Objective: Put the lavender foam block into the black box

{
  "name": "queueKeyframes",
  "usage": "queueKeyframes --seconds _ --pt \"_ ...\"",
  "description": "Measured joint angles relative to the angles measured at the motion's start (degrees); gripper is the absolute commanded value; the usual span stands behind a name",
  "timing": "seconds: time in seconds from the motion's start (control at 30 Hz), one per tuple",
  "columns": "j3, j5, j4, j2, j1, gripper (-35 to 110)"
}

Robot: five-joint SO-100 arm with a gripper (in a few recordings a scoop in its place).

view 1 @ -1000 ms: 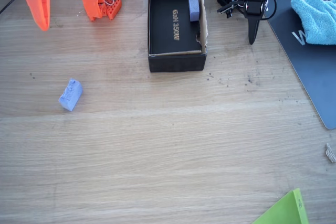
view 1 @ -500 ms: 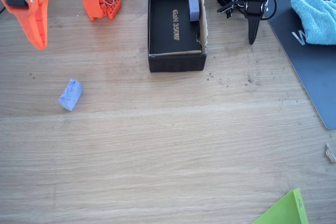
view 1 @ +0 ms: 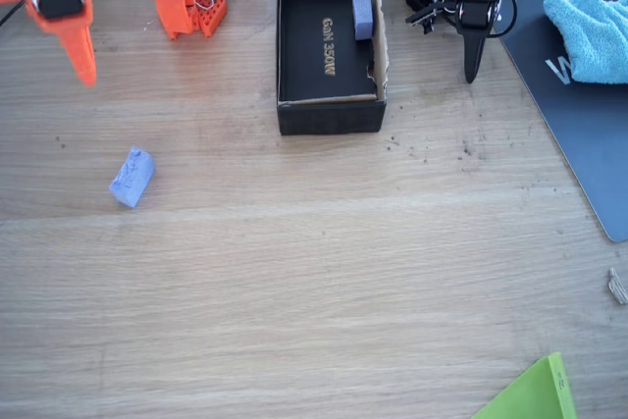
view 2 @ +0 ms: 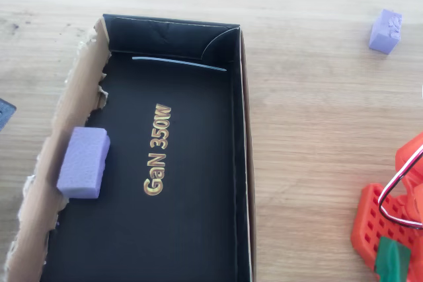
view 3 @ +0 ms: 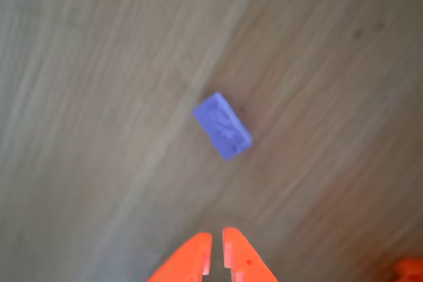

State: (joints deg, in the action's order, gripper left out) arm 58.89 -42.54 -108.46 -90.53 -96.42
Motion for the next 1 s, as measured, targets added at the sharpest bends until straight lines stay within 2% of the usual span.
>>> queueKeyframes --seconds 0.2,0.57,0.87,1.0 --pt "1.2 -13.4 -0.4 0.0 -0.2 0" --pt "3.2 -19.1 -0.4 0.0 -0.1 0" --pt "4.0 -32.1 -0.4 -0.2 -0.1 0" --pt "4.0 -33.8 -0.4 -0.2 0.0 5"
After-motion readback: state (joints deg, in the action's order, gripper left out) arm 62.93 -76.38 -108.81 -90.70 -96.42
